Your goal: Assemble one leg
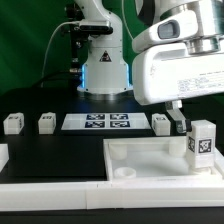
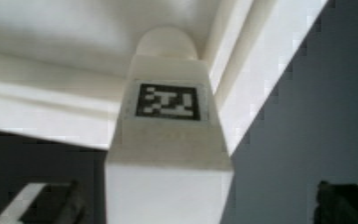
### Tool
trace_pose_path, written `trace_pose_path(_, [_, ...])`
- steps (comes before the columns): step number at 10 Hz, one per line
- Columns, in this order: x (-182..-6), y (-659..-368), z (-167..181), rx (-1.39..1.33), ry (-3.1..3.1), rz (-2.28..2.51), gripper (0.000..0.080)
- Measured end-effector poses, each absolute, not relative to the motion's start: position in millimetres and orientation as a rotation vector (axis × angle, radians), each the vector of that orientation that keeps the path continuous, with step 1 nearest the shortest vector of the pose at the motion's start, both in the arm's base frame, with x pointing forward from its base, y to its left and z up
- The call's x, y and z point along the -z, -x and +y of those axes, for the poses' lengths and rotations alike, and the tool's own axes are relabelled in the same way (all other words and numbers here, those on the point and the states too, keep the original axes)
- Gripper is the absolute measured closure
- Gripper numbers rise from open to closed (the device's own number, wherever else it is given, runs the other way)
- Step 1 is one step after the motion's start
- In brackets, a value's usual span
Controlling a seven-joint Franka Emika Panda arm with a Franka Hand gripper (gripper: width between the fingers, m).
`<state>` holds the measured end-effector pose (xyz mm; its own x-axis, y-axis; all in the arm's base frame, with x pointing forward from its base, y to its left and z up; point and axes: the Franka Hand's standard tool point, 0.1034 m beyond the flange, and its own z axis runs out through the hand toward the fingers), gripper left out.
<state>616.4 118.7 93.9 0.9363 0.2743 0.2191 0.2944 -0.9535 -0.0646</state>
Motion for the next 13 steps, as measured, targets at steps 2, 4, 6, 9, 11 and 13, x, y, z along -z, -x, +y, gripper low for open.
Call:
trace_pose_path(2, [-98.8,-614.5,119.3,0.003,3.006,-0.442,0.0151])
trace_pose_path(4, [-98.8,-621.9,117.6,0.002,3.005,-0.436,0.0151])
trace_pose_path(6, [-97.3,-620.6,117.6,-0.004,3.009,-0.412,0.0151])
trace_pose_path(9, [-85.0,-619.4,117.1,0.018,3.012,-0.386,0.0151])
trace_pose_path(11, [-80.9,-619.7,115.5,0.023,3.012,-0.391,0.0151])
trace_pose_path(13, [-82.3,-620.1,117.7,0.023,3.01,-0.398,0.0253])
